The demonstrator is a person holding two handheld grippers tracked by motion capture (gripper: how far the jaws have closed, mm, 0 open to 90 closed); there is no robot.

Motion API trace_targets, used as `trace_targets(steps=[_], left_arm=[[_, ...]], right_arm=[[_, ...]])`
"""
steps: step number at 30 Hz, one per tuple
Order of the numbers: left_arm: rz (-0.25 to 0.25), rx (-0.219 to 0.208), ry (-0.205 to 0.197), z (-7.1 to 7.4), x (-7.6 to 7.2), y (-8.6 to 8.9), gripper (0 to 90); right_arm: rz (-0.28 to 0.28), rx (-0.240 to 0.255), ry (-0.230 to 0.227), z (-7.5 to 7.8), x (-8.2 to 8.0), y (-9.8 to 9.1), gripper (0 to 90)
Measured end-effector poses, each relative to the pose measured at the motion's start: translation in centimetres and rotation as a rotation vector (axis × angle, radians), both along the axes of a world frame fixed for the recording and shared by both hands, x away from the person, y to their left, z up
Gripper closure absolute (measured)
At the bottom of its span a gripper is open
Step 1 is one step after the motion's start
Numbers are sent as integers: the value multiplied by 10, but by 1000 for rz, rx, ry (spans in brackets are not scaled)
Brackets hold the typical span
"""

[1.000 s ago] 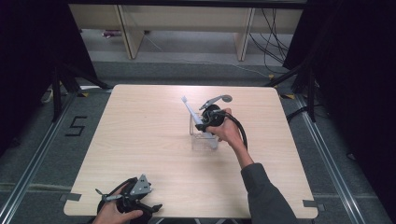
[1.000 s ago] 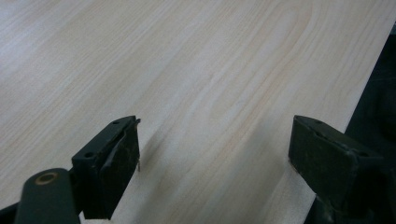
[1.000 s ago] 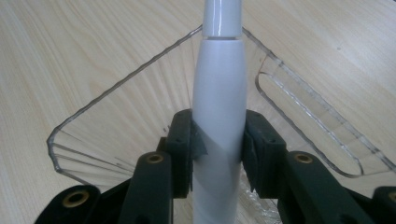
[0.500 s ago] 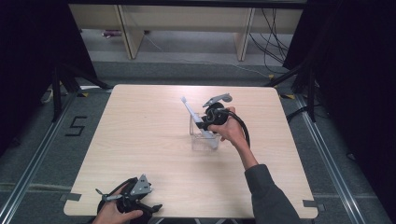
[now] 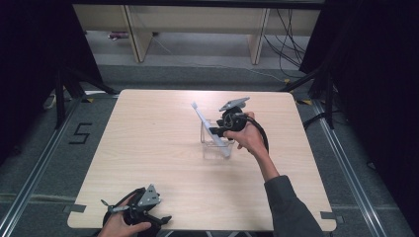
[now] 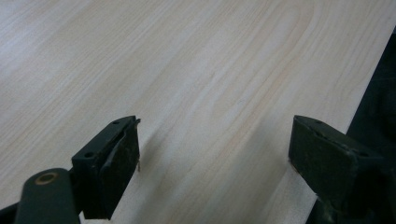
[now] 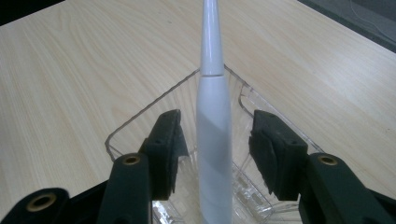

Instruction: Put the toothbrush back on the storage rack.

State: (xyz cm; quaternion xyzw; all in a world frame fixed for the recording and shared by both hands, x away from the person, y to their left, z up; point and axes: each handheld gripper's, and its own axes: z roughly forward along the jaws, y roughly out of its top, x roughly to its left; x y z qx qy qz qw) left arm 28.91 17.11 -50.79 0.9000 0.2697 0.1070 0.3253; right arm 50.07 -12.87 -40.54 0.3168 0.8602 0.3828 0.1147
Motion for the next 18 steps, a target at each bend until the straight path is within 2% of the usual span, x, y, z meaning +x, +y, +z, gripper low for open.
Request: trace_targets(steps=[1,2,4,5,10,12,13,14,16,18], left_arm=[[-5,1,5,0,1,0,158],[-1,-1,6,0,0,0,158],[-4,2,8,0,1,0,158],[-1,-3,3,0,0,0,158],[1,-2,1,0,0,0,158],[3,-3,0,0,0,0,158],[3,-3,0,0,0,0,158],[-2,2,0,0,0,0,158],[2,-1,0,0,0,0,158],[-2,1,0,0,0,0,158]], right_arm=[[-1,4,27,2,-2,0,522],[6,6,6,1,-1,0,514],[2,-2,16,3,-1,-2,508],[-9,0,-7,3,-1,-2,504],[10,9,21,6,-3,-4,486],[-11,0,18,7,-5,-5,479],[-4,14,-15,6,-4,-5,479],[-27,4,15,8,-5,-6,475],[-9,6,-11,9,-5,-8,465],[-19,18,-6,10,-6,-8,449]])
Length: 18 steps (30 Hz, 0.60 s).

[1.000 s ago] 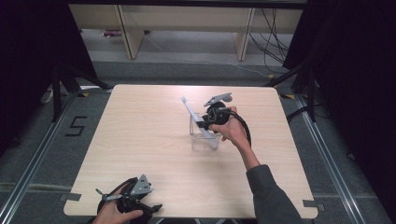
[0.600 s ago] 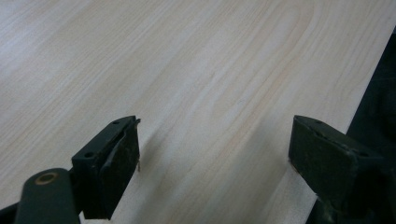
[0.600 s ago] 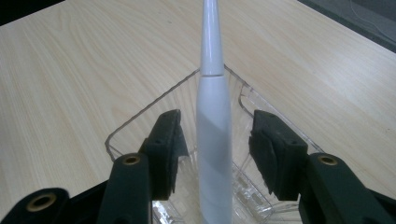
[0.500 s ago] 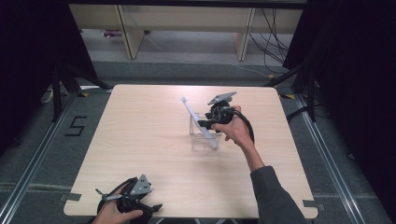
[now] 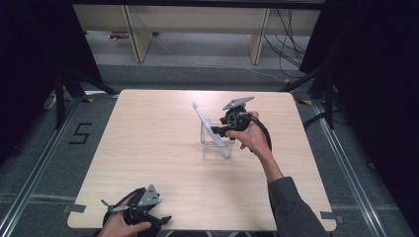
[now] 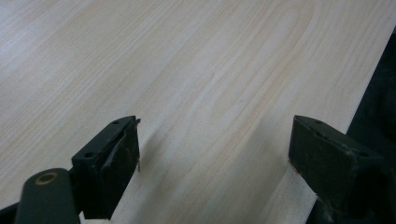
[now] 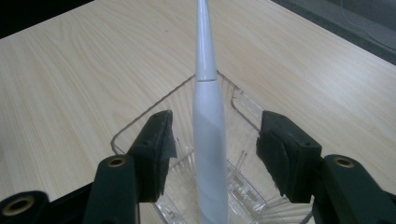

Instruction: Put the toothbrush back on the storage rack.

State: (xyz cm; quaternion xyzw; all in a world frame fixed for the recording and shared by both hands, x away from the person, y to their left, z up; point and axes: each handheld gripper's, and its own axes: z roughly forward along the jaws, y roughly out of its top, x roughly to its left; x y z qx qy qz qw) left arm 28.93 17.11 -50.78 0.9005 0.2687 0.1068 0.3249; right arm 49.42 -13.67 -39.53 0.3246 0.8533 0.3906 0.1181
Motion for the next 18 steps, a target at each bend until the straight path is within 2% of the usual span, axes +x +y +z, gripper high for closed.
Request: trace_targets(steps=[2,3,4,5,7,8,9,10,11,12,18], left_arm=[[1,-1,1,0,0,0,158],[1,0,0,0,0,0,158],[1,-1,0,0,0,0,158],[2,-1,0,0,0,0,158],[-2,-2,3,0,0,0,158],[0,-3,6,0,0,0,158],[0,-3,6,0,0,0,158],[-7,0,13,0,1,1,158],[-11,5,18,1,1,1,158],[1,3,4,0,0,0,158],[4,-1,0,0,0,0,158]], right_arm=[[-1,8,-5,1,-1,-2,447],[-20,17,-6,2,-2,-1,447],[3,-1,-14,4,-1,-4,445],[-16,11,-7,4,-2,-4,443],[-5,1,-19,5,-3,-7,437],[-11,12,-26,5,-3,-8,437],[-11,12,-26,5,-3,-8,437],[-18,8,-7,7,-5,-9,436],[-17,21,-25,7,-5,-10,433],[-9,14,-38,9,-5,-12,426],[-28,29,-38,12,-9,-18,406]])
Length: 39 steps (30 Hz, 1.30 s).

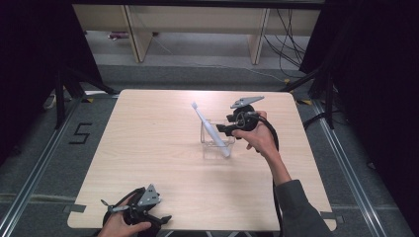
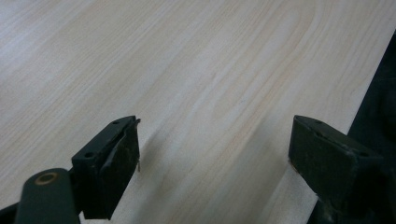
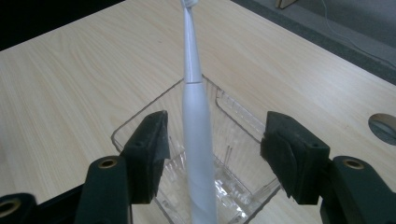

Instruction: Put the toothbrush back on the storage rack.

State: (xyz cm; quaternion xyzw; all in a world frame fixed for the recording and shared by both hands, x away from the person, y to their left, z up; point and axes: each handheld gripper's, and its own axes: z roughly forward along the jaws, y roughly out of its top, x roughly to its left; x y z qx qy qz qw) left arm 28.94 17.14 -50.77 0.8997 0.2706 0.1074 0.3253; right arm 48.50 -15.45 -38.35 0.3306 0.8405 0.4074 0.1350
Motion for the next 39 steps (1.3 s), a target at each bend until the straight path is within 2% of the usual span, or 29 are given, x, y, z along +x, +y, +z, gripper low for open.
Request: trace_targets(steps=[2,3,4,5,6,7,8,10,12,14,15,16,17,18,19,20,21,22,25,28,30,32,33,34,35,36,37,39], left_arm=[[0,-1,0,0,0,0,158],[1,-2,0,0,0,0,158],[0,-1,0,0,0,0,158],[0,0,0,0,0,0,158],[-1,0,0,0,0,0,158],[-1,0,0,0,0,0,158],[3,-5,-4,-1,0,0,158],[-2,2,-1,0,0,0,158],[-1,1,-1,0,0,0,158],[1,0,0,0,0,0,158],[2,-1,0,0,0,0,158],[2,0,-1,0,0,0,158],[2,-1,-1,0,0,0,158],[2,-1,0,0,0,0,158],[1,-1,-1,0,0,0,158],[0,1,0,0,0,0,158],[1,-2,0,0,0,0,158],[8,-5,4,0,0,0,158],[15,-9,7,-1,0,0,158],[1,1,-2,0,0,0,158],[2,1,0,0,0,0,158],[13,-6,6,-1,0,0,158],[15,-7,9,-1,0,0,158],[16,-10,6,-1,0,-1,158],[14,-7,7,-1,0,0,158],[0,2,-2,0,1,0,158],[16,-7,8,-1,0,-1,158],[2,2,0,0,0,0,158]], right_arm=[[0,-5,1,2,-2,-3,391],[-6,2,-14,1,-2,-3,388],[-3,-16,-14,3,-3,-6,382],[-9,6,9,3,-4,-5,375],[-20,8,-30,3,-4,-7,369],[-19,-1,-6,5,-6,-9,365],[-18,7,-7,5,-7,-10,361],[-18,11,-37,6,-8,-13,352],[-31,19,-31,7,-11,-14,349],[-26,11,-52,7,-11,-17,349],[-34,24,-32,8,-13,-18,349],[-31,23,-39,8,-13,-19,349],[-40,23,-24,9,-15,-20,348],[-27,24,-43,8,-14,-21,348],[-41,24,-30,9,-17,-22,348],[-21,19,-50,9,-16,-24,348],[-35,13,-46,10,-18,-25,348],[-24,12,-61,10,-18,-26,348],[-37,21,-46,10,-22,-28,348],[-32,29,-64,10,-26,-31,347],[-35,22,-55,11,-29,-33,346],[-30,18,-77,10,-30,-35,343],[-34,20,-61,11,-32,-36,344],[-28,12,-75,11,-32,-37,344],[-40,30,-72,11,-34,-37,344],[-32,26,-75,11,-35,-38,343],[-41,31,-70,11,-36,-39,343],[-31,22,-92,11,-37,-41,343]])
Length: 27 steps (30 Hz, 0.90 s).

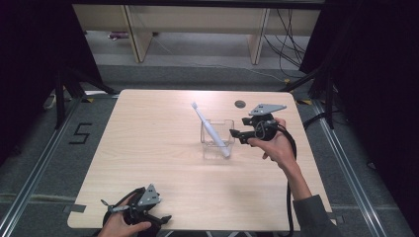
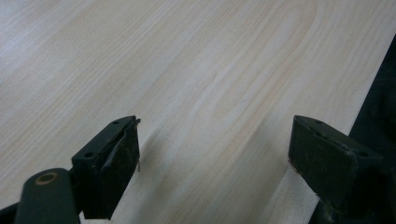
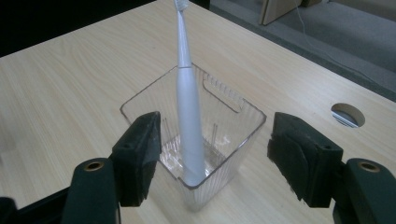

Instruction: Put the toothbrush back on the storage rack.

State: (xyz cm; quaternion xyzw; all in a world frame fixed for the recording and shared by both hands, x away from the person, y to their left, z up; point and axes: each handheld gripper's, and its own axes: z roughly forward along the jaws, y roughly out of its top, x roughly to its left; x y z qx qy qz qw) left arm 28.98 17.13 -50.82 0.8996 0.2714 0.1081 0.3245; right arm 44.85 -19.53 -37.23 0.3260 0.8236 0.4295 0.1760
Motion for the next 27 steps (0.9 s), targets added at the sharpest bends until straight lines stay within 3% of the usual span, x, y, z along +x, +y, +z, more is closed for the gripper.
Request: trace_targets(steps=[2,7,13,14,15,23,25,27], left_arm=[[-1,1,0,0,0,0,158],[5,-2,2,0,0,0,158],[0,0,0,0,0,0,158],[1,0,-1,0,0,0,158],[0,0,-1,0,0,0,158],[-1,1,-1,0,0,0,158],[0,1,-1,0,0,0,158],[14,-8,8,-1,-1,0,158]], right_arm=[[-2,5,20,0,-2,-1,343],[-2,4,-4,-2,-4,-4,338],[-1,29,-2,-5,-11,-5,327],[6,9,-7,-3,-12,-6,326],[3,25,-2,-4,-14,-5,326],[3,21,-17,-5,-19,-9,313],[3,17,-16,-7,-19,-9,311],[-13,31,13,-9,-22,-9,306]])
